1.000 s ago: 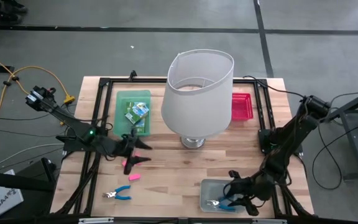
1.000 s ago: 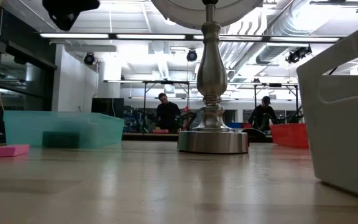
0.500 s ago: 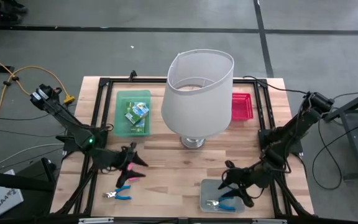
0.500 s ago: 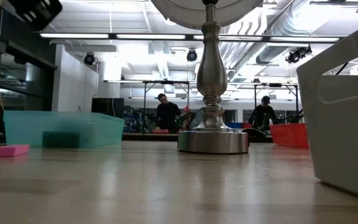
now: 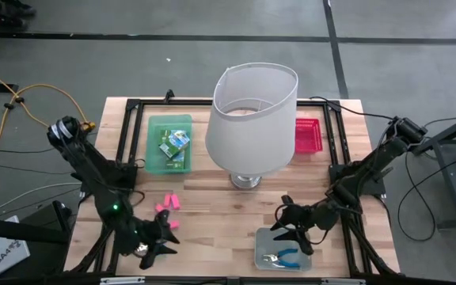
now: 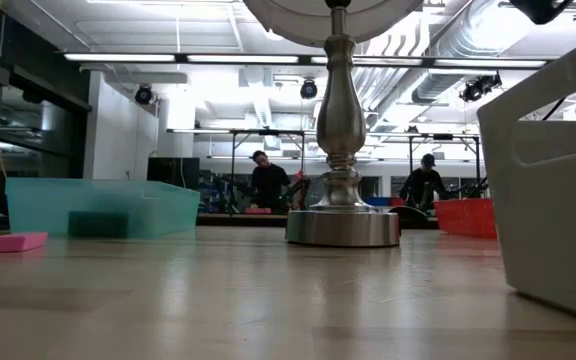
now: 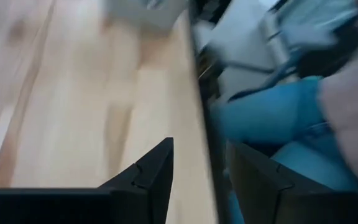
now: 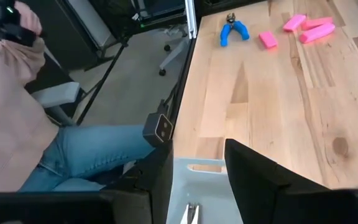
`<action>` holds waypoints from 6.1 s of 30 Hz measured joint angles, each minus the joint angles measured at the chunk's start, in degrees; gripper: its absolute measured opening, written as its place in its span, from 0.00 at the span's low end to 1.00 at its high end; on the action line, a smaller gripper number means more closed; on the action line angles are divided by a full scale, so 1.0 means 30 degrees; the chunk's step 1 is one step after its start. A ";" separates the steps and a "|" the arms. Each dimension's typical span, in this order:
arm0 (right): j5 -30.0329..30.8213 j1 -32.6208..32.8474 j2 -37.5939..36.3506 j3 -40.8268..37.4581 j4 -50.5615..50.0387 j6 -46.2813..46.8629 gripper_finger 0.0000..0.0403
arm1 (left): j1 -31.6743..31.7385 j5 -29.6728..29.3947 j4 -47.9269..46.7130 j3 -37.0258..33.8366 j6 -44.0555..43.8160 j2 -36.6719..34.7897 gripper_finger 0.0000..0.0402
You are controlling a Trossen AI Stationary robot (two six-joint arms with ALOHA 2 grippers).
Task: Pick & Place School Supplies
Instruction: Put the blue hole puncher into the gray bin
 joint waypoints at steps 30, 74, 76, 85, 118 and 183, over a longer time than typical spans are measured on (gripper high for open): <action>0.0007 -0.0111 0.0000 0.0000 0.0386 -0.0341 0.34 | -0.1704 0.4577 -0.6944 0.0415 -1.3544 0.2705 0.35; 0.0073 -0.0111 0.0007 0.0000 0.0888 -0.0436 0.34 | -0.0483 0.6985 -0.9370 0.0386 -1.1993 0.3726 0.35; 0.0073 -0.0111 0.0007 0.0000 0.0888 -0.0436 0.34 | -0.0498 0.7114 -0.9352 0.0386 -1.1998 0.4060 0.35; 0.0073 -0.0106 0.0015 0.0000 0.0896 -0.0429 0.34 | -0.0490 0.7648 -0.9182 0.0415 -1.2159 0.4618 0.35; 0.0015 -0.0111 0.0015 0.0000 0.0896 -0.0429 0.34 | -0.0609 0.9296 -0.8628 0.0360 -1.0805 0.4345 0.10; 0.1544 0.0559 -0.1757 0.0015 -0.0862 -0.6357 0.34 | 0.8424 0.7357 2.7826 0.3504 2.0773 1.1168 0.10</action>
